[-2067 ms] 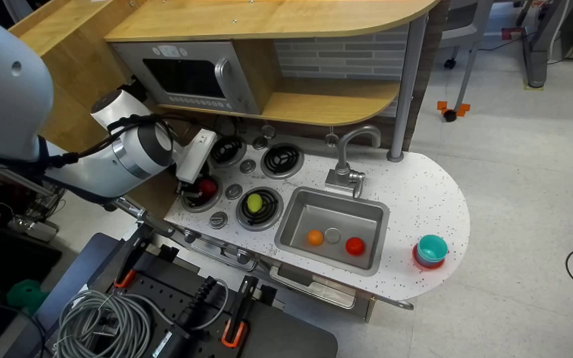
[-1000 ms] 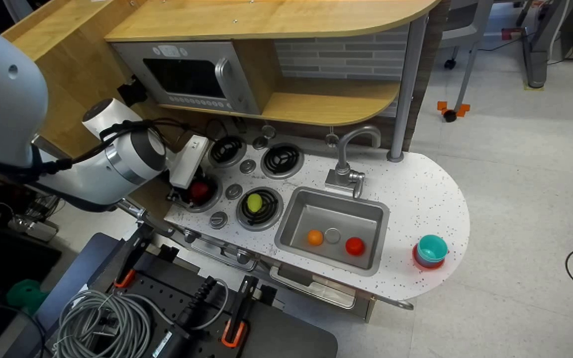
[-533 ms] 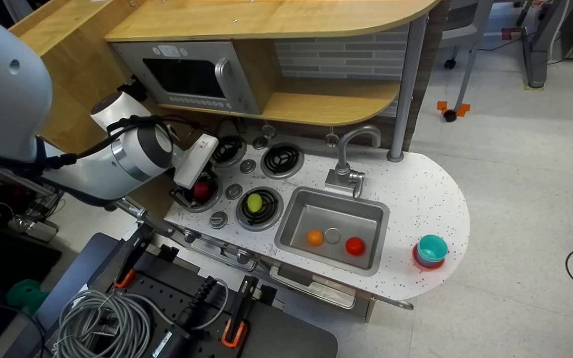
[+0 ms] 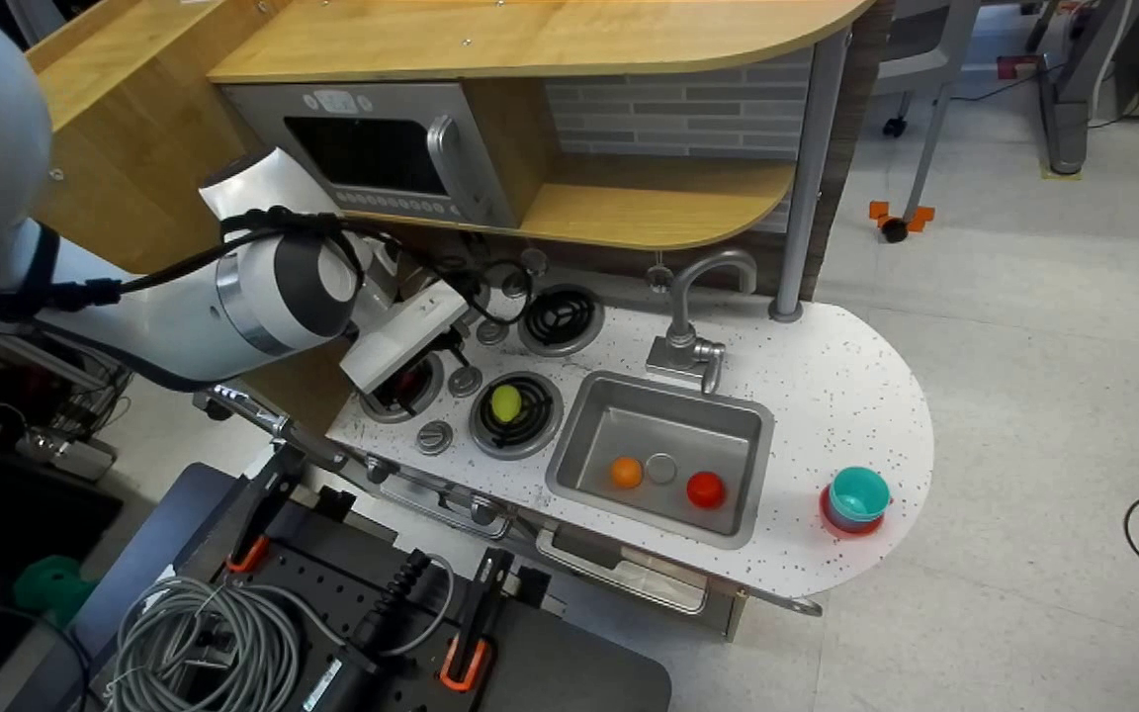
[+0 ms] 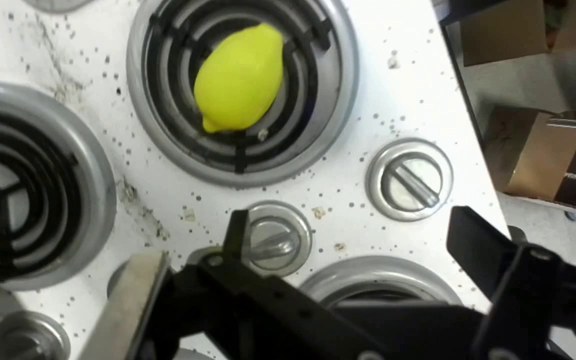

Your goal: Pick the red object on the counter and place it on the stove

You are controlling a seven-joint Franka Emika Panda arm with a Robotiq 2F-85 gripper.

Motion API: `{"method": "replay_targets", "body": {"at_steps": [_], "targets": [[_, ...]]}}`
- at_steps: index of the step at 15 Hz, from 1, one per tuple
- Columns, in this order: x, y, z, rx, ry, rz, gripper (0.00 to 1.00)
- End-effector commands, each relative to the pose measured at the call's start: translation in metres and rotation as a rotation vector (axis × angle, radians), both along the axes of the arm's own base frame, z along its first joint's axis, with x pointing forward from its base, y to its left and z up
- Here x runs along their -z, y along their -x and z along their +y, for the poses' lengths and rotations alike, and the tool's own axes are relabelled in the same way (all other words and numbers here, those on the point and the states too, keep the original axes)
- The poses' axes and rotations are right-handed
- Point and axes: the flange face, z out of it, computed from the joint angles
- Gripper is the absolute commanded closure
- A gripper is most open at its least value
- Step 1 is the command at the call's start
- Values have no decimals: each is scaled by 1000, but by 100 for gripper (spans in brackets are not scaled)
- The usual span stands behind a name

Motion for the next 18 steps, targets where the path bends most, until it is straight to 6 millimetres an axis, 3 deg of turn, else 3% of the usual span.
{"method": "replay_targets", "body": {"at_steps": [1, 6, 11, 14, 15, 18], "targets": [[-40, 23, -26, 197, 6, 35, 0], [-100, 26, -86, 470, -4, 77, 0], [-170, 50, -146, 768, -74, 119, 0], [-192, 65, -167, 946, -127, 109, 0], [-177, 47, -161, 856, -102, 109, 0], [-188, 58, -168, 914, -115, 98, 0]]}}
